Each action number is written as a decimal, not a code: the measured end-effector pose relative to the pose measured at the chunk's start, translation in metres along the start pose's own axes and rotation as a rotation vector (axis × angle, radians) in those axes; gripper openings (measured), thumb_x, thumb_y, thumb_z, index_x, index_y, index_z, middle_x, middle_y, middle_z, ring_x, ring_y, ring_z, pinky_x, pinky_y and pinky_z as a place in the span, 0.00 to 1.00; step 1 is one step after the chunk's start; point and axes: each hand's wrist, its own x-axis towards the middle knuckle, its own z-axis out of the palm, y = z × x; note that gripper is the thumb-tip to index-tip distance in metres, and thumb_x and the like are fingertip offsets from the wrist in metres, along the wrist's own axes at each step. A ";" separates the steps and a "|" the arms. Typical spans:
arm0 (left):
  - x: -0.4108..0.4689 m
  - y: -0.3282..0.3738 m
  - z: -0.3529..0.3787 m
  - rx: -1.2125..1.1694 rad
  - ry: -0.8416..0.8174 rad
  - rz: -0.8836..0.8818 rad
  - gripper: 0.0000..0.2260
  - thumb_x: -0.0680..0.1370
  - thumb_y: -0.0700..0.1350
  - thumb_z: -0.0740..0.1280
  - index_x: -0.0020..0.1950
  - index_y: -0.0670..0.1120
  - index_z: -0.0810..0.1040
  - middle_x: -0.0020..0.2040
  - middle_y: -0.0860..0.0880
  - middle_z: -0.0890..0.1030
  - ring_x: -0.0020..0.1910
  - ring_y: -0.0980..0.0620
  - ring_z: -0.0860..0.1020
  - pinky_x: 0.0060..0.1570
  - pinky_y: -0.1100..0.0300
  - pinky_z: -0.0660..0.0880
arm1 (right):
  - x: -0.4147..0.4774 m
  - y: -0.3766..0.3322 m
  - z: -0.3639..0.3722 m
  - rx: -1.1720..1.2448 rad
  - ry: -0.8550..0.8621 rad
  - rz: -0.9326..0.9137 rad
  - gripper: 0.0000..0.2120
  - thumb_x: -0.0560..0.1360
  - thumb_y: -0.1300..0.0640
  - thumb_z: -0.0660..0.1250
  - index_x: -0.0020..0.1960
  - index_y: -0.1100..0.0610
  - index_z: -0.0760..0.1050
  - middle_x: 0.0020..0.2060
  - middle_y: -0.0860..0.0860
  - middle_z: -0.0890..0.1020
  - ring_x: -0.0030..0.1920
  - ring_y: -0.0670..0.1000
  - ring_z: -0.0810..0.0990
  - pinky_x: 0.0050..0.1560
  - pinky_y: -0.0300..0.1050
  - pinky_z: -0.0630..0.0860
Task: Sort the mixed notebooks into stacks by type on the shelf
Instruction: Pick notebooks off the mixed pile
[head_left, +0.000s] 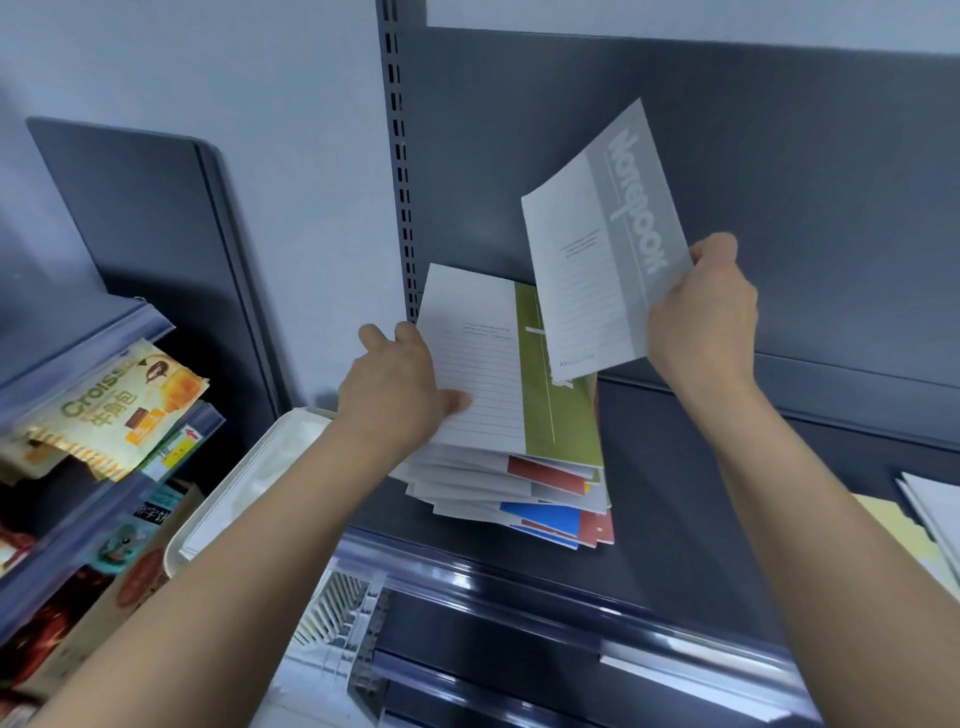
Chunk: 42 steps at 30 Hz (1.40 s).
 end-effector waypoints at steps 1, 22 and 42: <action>-0.001 0.001 -0.001 -0.017 0.007 -0.004 0.29 0.73 0.54 0.70 0.64 0.39 0.63 0.62 0.40 0.63 0.50 0.39 0.77 0.41 0.54 0.69 | -0.001 0.000 0.000 0.004 -0.007 -0.003 0.12 0.75 0.68 0.53 0.58 0.63 0.64 0.49 0.58 0.75 0.42 0.55 0.68 0.35 0.45 0.60; 0.019 -0.012 -0.017 -0.005 0.071 0.028 0.06 0.78 0.40 0.60 0.45 0.41 0.63 0.43 0.45 0.69 0.44 0.44 0.67 0.41 0.55 0.65 | -0.015 0.007 -0.006 -0.051 0.013 0.065 0.13 0.74 0.69 0.52 0.58 0.62 0.64 0.44 0.56 0.72 0.42 0.57 0.69 0.38 0.46 0.62; 0.001 0.055 -0.001 -0.519 0.139 0.311 0.06 0.80 0.37 0.55 0.56 0.43 0.63 0.41 0.48 0.71 0.35 0.46 0.73 0.32 0.50 0.77 | -0.017 0.081 -0.062 -0.091 0.129 0.136 0.14 0.74 0.69 0.50 0.57 0.60 0.63 0.39 0.54 0.71 0.42 0.59 0.70 0.38 0.49 0.66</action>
